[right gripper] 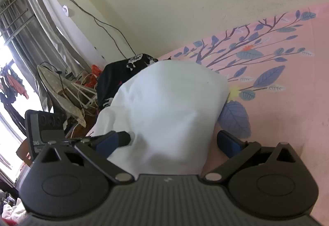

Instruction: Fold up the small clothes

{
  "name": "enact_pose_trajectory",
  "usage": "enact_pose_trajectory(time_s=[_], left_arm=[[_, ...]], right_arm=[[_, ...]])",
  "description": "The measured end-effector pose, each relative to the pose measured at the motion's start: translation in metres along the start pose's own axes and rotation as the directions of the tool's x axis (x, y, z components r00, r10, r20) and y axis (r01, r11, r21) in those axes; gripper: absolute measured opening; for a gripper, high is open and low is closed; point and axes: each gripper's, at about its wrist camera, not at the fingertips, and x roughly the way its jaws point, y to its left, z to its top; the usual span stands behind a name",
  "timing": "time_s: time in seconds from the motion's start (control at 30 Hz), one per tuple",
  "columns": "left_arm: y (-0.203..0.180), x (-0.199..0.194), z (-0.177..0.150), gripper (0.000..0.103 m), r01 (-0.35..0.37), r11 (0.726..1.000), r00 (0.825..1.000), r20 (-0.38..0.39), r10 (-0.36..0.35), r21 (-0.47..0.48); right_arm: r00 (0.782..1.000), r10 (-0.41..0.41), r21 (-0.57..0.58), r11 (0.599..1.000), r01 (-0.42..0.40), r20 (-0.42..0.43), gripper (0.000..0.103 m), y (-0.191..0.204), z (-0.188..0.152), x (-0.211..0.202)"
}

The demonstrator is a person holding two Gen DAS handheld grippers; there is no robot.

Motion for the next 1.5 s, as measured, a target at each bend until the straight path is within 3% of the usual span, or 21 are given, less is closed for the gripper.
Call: enact_pose_trajectory(time_s=[0.23,1.5], left_arm=[[-0.013,0.003,-0.004,0.103,-0.069,0.995,0.998,-0.001,0.070,0.069],[-0.004,-0.001,-0.001,0.103,-0.018,1.000,1.000,0.005,0.018,0.010]], right_arm=[[1.000,-0.005,-0.007,1.000,0.005,0.014,0.097,0.001,-0.003,-0.003],[1.000,0.006,-0.015,1.000,-0.006,0.006,0.097,-0.001,-0.003,-0.004]])
